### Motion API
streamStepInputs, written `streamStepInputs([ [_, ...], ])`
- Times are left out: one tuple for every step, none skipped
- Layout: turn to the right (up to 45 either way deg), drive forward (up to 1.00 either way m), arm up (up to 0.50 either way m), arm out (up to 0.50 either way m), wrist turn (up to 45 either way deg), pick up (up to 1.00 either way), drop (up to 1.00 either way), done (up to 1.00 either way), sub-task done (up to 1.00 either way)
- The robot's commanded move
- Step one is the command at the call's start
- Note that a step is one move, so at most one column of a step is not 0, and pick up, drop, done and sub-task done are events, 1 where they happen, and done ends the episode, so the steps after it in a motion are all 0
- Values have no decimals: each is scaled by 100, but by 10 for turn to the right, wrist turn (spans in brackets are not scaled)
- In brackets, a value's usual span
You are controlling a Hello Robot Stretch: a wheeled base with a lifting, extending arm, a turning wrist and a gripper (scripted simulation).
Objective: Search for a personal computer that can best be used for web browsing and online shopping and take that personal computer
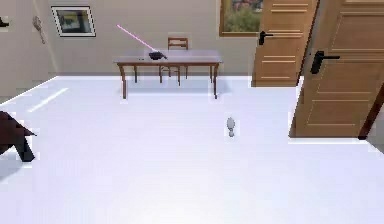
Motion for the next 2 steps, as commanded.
streamStepInputs([
  [-420, 0, 0, 0, 0, 0, 0, 0, 0],
  [0, 35, 0, 0, 0, 0, 0, 0, 0],
])
